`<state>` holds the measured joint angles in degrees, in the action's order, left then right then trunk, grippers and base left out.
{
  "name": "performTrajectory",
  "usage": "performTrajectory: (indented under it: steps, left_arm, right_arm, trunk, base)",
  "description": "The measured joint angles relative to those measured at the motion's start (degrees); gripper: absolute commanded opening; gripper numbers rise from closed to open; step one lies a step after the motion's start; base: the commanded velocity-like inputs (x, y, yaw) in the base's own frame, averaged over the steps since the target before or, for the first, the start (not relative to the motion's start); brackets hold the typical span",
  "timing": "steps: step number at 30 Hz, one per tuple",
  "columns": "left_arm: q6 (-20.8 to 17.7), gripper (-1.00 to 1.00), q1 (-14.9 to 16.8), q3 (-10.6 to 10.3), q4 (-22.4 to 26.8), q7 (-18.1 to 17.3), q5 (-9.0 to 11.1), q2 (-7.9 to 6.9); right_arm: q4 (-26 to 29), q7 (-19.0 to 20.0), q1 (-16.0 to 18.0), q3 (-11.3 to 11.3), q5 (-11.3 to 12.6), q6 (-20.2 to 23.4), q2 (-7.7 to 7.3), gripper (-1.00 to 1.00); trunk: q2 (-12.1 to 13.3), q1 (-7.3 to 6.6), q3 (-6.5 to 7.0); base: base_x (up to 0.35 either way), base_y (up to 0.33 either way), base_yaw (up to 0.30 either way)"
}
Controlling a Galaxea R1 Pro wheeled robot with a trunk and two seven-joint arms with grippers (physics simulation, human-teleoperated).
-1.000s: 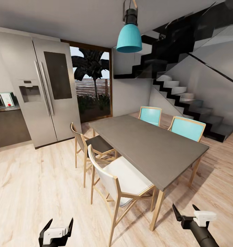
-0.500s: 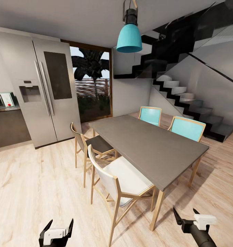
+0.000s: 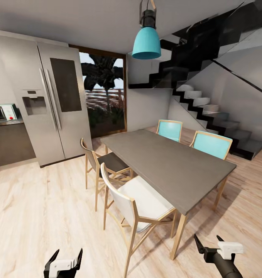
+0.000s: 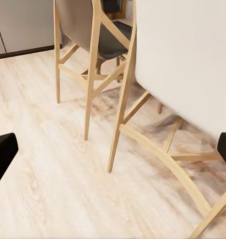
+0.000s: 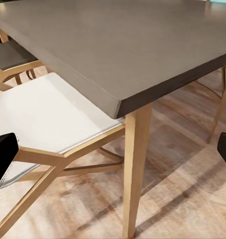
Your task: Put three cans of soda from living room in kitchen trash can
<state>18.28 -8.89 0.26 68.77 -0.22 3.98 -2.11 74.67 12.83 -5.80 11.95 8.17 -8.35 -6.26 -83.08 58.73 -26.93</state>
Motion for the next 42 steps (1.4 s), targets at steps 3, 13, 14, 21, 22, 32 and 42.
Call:
performTrajectory:
  steps: [3, 13, 14, 21, 22, 32, 42]
  left_arm:
    - [-0.01, 1.00, -0.01, 0.00, -0.08, -0.01, -0.01, 0.00]
    - [-0.01, 1.00, -0.02, -0.03, -0.20, -0.05, -0.08, 0.00]
    - [-0.01, 1.00, -0.01, -0.04, -0.21, -0.05, -0.09, 0.00]
    - [0.00, 1.00, -0.01, -0.05, -0.21, -0.05, -0.11, 0.00]
    - [0.00, 1.00, -0.02, -0.06, -0.21, -0.05, -0.11, 0.00]
    - [0.00, 1.00, -0.04, -0.13, -0.25, -0.04, -0.13, 0.00]
    - [0.00, 1.00, -0.03, -0.17, -0.24, -0.08, -0.19, 0.00]
  right_arm:
    - [0.02, 0.00, 0.00, 0.00, 0.00, 0.00, 0.01, 1.00]
    - [0.00, -0.12, 0.00, -0.60, -0.41, 0.00, 0.10, 1.00]
    - [-0.01, -0.15, 0.00, -0.66, -0.43, 0.00, 0.10, 1.00]
    - [-0.07, -0.31, 0.00, -0.84, -0.51, 0.00, 0.10, 1.00]
    - [-0.16, -0.32, 0.00, -0.87, -0.51, 0.00, 0.10, 1.00]
    - [-1.39, -0.50, 0.00, -0.88, -0.68, 0.00, 0.10, 1.00]
    - [-1.53, -0.52, 0.00, -0.88, -0.70, 0.00, 0.12, 1.00]
  trunk:
    - [0.00, 0.00, 0.00]
    - [0.00, 0.00, 0.00]
    - [0.00, 0.00, 0.00]
    - [0.00, 0.00, 0.00]
    - [0.00, 0.00, 0.00]
    - [0.00, 0.00, 0.09]
    - [0.00, 0.00, 0.31]
  base:
    - [0.000, 0.245, 0.000]
    - [0.000, 0.137, 0.094]
    - [0.000, 0.025, 0.218]
    - [0.000, 0.011, 0.238]
    - [0.000, 0.003, 0.250]
    - [0.000, 0.001, 0.253]
    - [0.000, 0.117, 0.254]
